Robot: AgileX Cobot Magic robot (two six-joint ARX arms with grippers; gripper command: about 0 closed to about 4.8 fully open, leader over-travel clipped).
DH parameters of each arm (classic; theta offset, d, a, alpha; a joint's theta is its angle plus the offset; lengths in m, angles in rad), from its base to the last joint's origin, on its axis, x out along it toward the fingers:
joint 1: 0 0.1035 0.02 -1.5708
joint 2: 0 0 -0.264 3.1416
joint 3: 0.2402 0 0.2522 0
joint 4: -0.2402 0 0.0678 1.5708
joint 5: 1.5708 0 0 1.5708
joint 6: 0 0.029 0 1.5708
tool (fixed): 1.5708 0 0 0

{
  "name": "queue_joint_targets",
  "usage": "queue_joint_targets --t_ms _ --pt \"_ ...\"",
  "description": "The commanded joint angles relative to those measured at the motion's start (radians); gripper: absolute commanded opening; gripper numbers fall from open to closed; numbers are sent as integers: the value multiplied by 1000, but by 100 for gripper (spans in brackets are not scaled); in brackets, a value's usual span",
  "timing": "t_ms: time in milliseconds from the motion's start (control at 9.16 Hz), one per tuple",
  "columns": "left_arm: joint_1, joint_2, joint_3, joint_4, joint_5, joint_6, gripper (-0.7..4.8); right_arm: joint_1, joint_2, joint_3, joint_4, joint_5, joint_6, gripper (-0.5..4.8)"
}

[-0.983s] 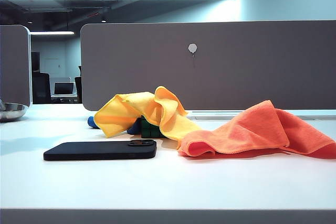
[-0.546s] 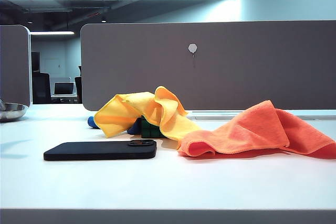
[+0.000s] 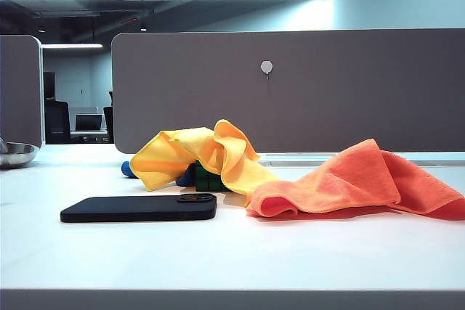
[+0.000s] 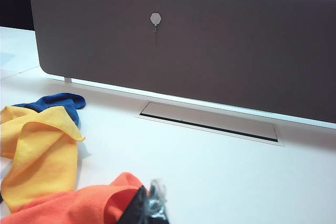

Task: Pick up a rag that is the same color as the top surface of the Rubik's Cube and cover the cube with it.

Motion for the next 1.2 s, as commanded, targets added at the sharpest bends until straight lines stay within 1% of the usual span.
queue_joint_targets --t_ms 109,218,328,437,546,874,1092,1201 --pt "4 -151 -114 -12 -42 -23 -6 0 0 -30 0 25 -19 -1" --pt "4 -303 -184 -80 -52 -40 -6 0 0 -129 148 32 0 -1" --pt "4 -413 -200 -163 -76 -40 -6 0 0 -175 202 61 0 -1" --pt "4 -449 -200 -199 -90 -40 -6 0 0 -194 217 70 5 -1" --pt "4 -539 -200 -278 -100 -40 -6 -2 0 -240 281 72 32 -1" --pt "4 -628 -200 -372 -115 -38 -6 -24 0 -290 323 74 52 -1" --pt "4 -666 -201 -434 -115 -39 -6 -116 0 -311 351 73 64 -1" --pt "4 -679 -201 -445 -115 -40 -6 -190 0 -320 371 72 132 -1"
